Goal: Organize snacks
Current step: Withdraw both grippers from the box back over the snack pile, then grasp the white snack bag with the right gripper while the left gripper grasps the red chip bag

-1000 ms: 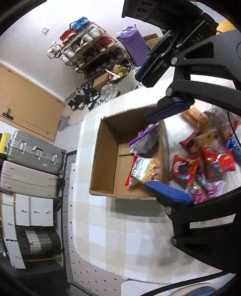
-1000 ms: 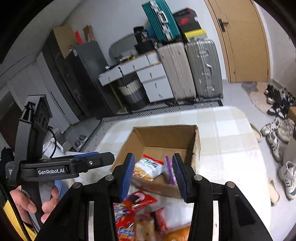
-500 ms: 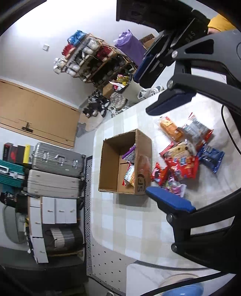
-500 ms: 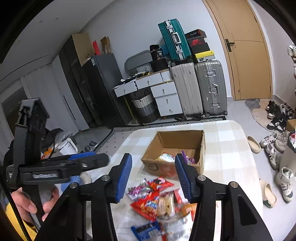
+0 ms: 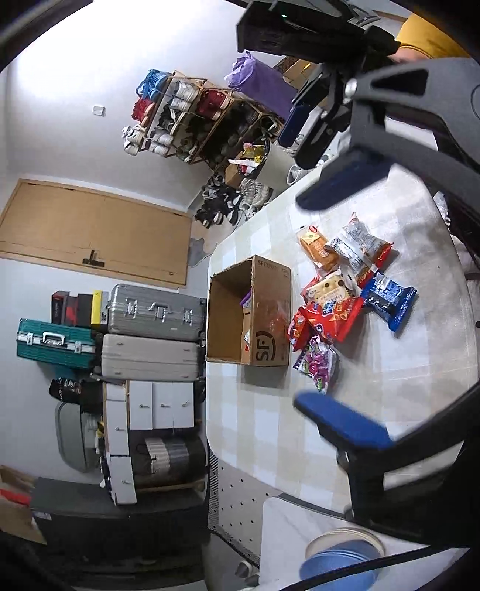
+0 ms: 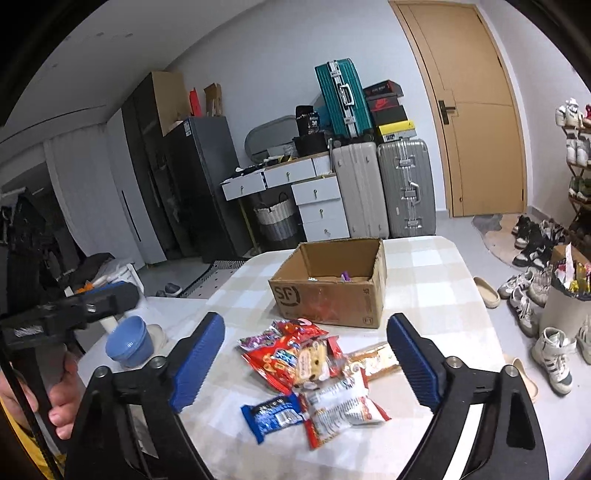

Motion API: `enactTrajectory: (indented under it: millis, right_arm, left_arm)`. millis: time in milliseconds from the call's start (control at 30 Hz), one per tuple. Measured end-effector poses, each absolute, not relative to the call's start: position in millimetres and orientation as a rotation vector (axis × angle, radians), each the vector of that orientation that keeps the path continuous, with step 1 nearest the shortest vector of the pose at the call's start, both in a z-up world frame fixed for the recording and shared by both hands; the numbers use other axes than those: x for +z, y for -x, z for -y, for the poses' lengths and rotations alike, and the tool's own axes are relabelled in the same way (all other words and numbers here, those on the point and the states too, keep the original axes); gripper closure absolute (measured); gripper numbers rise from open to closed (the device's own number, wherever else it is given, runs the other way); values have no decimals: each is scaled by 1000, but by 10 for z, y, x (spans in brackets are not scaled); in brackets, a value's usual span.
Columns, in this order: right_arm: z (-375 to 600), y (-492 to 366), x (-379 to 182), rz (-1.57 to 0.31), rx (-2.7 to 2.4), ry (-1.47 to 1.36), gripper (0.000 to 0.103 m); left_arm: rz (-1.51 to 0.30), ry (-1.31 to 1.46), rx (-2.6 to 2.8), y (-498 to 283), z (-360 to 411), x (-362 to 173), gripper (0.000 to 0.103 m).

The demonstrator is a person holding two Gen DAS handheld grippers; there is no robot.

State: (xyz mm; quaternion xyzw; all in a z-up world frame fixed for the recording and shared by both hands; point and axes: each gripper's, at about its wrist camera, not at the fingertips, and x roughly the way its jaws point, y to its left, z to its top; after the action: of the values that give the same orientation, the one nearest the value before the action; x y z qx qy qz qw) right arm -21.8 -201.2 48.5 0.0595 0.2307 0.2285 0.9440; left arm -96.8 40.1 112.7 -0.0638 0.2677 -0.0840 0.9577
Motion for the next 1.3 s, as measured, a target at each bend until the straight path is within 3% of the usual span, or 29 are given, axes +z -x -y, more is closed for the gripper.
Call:
enactTrajectory:
  millis: [367,700,1300]
  right_arm:
    - [1966,173,-138,-483,488,-79,5]
    - [1886,-141,-528,-680,493,-88,5]
    - [1702,-619,-1052,-847,438,51,5]
  left_arm:
    - [-527,141,-98,825,-459,501,1]
    - [-671,165,-78,217,-424,-202,1]
    - [-775,97,-68,102,-319,-433,1]
